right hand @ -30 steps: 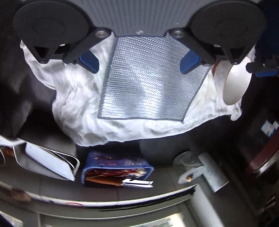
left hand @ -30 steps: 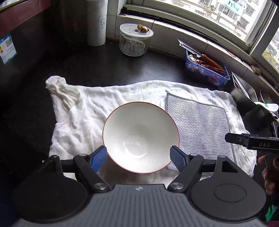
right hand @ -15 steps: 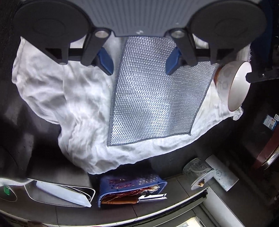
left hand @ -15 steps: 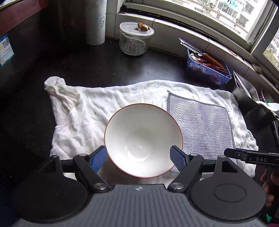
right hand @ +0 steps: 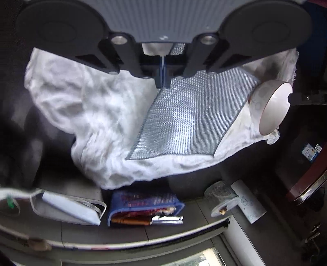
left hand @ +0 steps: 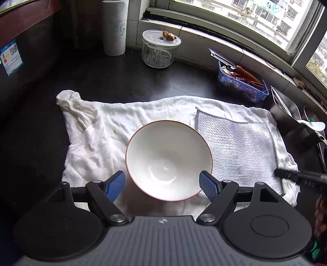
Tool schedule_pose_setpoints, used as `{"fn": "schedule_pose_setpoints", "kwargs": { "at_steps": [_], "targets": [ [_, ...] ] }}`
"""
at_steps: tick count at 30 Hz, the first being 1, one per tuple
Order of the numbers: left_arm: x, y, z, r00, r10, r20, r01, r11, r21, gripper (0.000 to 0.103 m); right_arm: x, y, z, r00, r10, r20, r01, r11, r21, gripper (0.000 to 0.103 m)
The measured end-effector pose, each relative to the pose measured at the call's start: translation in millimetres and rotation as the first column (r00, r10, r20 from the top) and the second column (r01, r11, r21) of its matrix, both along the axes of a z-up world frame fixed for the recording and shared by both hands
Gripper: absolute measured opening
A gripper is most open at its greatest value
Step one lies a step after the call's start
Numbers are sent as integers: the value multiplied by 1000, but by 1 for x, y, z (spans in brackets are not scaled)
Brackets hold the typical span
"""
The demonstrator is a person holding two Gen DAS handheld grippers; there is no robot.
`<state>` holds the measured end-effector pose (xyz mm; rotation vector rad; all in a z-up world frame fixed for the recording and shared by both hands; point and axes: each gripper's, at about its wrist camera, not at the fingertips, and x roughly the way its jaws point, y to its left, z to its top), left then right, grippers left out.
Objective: Clean bowl
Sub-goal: 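Lower the right gripper onto the grey mesh pad edge and close it, then lift the mesh pad with the right gripper while the left gripper grasps the bowl rim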
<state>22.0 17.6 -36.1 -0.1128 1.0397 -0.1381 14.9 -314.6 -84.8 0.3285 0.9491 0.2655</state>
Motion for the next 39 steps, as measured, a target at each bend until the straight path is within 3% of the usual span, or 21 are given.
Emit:
{"fn": "schedule_pose_setpoints", "kwargs": {
  "at_steps": [5, 8, 13, 16, 19, 22, 23, 25, 29, 32, 36, 39],
  "targets": [
    [-7, 3, 1, 1000, 13, 3, -13, 1000, -4, 79, 23, -4, 40, 987, 114, 116, -96, 984, -151, 2],
    [-10, 8, 4, 1000, 28, 14, -28, 1000, -5, 79, 31, 20, 53, 964, 230, 135, -206, 964, -170, 2],
    [-13, 16, 6, 998, 51, 20, -51, 999, -9, 79, 31, 86, 39, 906, 409, 110, -395, 910, -130, 2],
    [-13, 19, 6, 998, 55, 20, -54, 998, -12, 79, 33, 114, 16, 889, 455, 52, -447, 887, -117, 2],
    [-14, 21, 6, 998, 57, 19, -56, 998, -11, 79, 35, 122, -4, 890, 455, -4, -453, 885, -107, 6],
    [-12, 24, 4, 998, 63, 11, -63, 998, -13, 79, 39, 117, -12, 904, 427, -40, -428, 903, -32, 36],
    [-12, 24, 4, 998, 63, 11, -63, 998, -12, 79, 40, 116, -14, 907, 417, -52, -418, 908, -7, 51],
    [-11, 25, 5, 998, 60, 12, -60, 998, -13, 79, 40, 112, -14, 914, 400, -66, -399, 916, 30, 61],
    [-8, 25, 5, 998, 54, 12, -54, 998, -19, 79, 34, 89, 16, 923, 385, -14, -383, 920, 83, 61],
    [-6, 24, 2, 999, 52, 5, -52, 998, -25, 79, 37, 66, 33, 935, 353, 28, -355, 933, 67, 61],
    [-4, 25, -1, 998, 58, -4, -58, 998, -29, 79, 59, 47, 26, 947, 320, 6, -320, 946, 58, 58],
    [-2, 27, -2, 998, 68, -9, -68, 997, -27, 79, 73, 40, 13, 945, 326, -24, -322, 939, 119, 50]
  ]
}}
